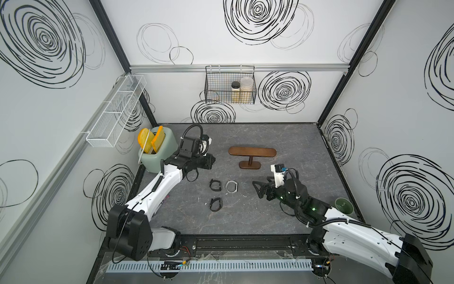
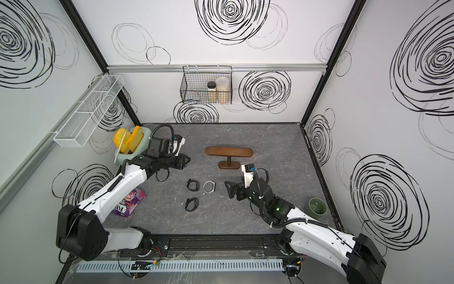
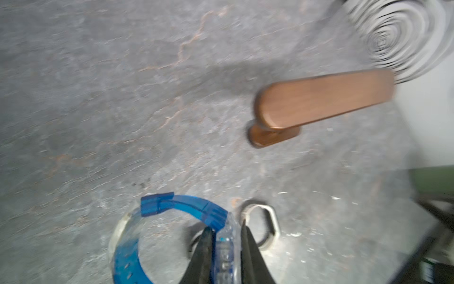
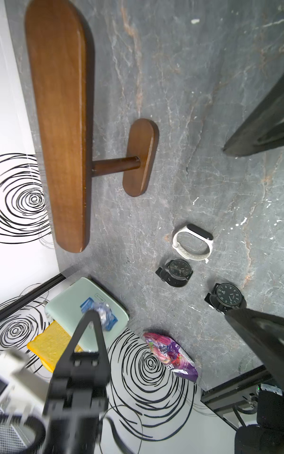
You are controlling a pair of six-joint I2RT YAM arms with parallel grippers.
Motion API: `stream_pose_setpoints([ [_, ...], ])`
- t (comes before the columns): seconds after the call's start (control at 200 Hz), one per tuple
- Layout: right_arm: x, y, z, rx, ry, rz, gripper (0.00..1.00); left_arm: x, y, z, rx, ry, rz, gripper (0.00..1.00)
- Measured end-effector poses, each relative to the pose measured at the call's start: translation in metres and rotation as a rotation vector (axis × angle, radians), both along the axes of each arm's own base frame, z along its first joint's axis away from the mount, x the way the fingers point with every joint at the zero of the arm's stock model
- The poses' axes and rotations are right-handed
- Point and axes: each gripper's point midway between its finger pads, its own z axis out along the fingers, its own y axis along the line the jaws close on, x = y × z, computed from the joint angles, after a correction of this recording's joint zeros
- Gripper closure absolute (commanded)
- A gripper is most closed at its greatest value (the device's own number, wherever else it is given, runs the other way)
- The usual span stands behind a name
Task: Place watch on stand
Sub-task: Pick up the watch at the center of the board.
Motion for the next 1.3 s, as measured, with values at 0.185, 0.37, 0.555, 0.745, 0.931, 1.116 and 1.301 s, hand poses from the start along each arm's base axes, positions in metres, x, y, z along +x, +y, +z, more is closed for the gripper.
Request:
stream_pose_setpoints([
  [0.185,0.01,-0.002,0.014,-0.007,-0.042,0.015,0.02,-0.046,-0.037,0.029,-0.281,0.072,-0.176,1.0],
  [0.37,0.008,0.009,0.034,0.072,-0.073,0.091,0.01,-0.087,-0.056,0.047,-0.505,0.14,-0.307,1.0],
  [0.555,0.001,0.034,0.044,0.189,-0.044,0.206,0.1,-0.106,-0.063,0.065,-0.632,0.125,-0.391,1.0],
  [0.745,-0.005,0.057,0.032,0.228,0.03,0.282,0.24,-0.114,-0.069,0.071,-0.684,0.108,-0.427,1.0],
  [0.931,-0.011,0.076,0.033,0.253,0.051,0.339,0.27,-0.119,-0.074,0.076,-0.722,0.103,-0.437,1.0],
  [1.116,-0.017,0.086,0.045,0.291,0.014,0.379,0.27,-0.118,-0.077,0.08,-0.748,0.093,-0.434,1.0],
  [1.301,-0.018,0.094,0.048,0.304,0.0,0.399,0.31,-0.122,-0.082,0.08,-0.768,0.105,-0.445,1.0],
])
